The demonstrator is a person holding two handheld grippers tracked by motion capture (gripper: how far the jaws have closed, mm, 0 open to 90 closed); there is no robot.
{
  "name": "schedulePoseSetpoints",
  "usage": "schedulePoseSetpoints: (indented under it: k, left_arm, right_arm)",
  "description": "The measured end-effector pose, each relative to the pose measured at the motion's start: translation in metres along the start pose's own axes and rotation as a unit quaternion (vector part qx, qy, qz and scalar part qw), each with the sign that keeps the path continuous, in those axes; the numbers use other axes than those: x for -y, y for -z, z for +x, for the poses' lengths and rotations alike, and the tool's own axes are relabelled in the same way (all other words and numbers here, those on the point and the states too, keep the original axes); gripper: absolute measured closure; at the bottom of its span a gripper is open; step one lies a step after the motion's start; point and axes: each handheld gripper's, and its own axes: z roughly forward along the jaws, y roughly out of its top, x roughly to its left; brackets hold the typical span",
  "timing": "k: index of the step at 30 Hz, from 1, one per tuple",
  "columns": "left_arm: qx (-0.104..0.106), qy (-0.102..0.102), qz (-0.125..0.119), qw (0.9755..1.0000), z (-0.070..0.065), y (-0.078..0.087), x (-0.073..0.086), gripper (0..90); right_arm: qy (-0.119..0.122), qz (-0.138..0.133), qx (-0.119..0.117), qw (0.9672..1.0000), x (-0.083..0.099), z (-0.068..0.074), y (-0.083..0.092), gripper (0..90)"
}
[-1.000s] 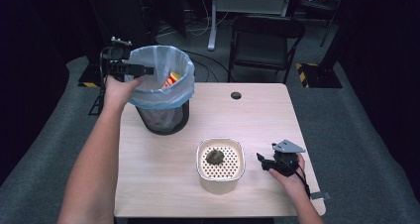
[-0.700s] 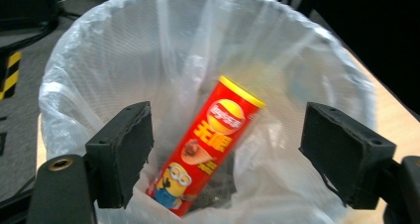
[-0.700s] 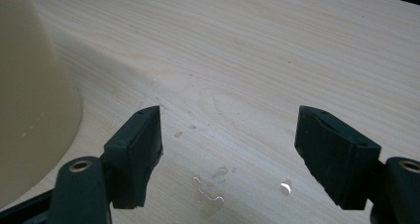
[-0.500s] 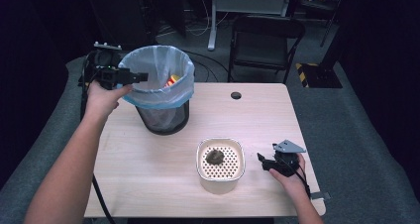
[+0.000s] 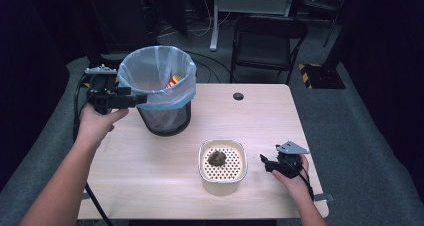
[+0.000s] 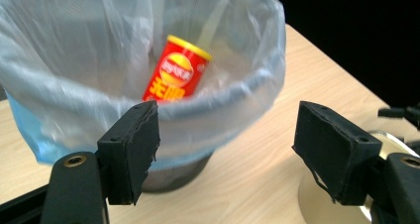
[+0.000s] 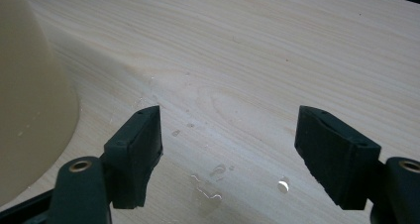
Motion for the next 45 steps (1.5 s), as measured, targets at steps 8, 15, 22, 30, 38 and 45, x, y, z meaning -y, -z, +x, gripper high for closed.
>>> schedulePoseSetpoints:
  k: [8,15,22,30,38,45]
  left_arm:
    - [-0.002,-0.007,0.006,1.0000,-0.001,-0.006,0.039,25.6]
    - [0.000,-0.003,0.001,1.0000,0.002,-0.016,0.078,25.2]
    - [-0.006,-0.003,-0.005,1.0000,0.007,-0.025,0.112,25.0]
    - [-0.018,-0.017,0.004,0.9997,0.015,-0.035,0.149,24.9]
    - [-0.015,-0.002,0.017,0.9997,0.017,-0.043,0.179,25.1]
    - [-0.017,0.004,0.024,0.9996,0.021,-0.052,0.199,25.4]
  right_arm:
    - [0.000,0.001,0.001,1.0000,0.000,0.000,0.000,25.8]
    - [-0.002,0.003,0.002,1.0000,0.001,0.000,0.000,25.8]
    - [-0.002,0.003,0.003,1.0000,0.001,0.000,-0.001,25.8]
    - [-0.006,0.006,0.005,1.0000,0.002,-0.001,-0.001,25.9]
    - [-0.001,0.007,0.005,1.0000,0.002,-0.001,-0.001,25.8]
    - [0.001,0.008,0.005,1.0000,0.002,-0.001,-0.001,25.8]
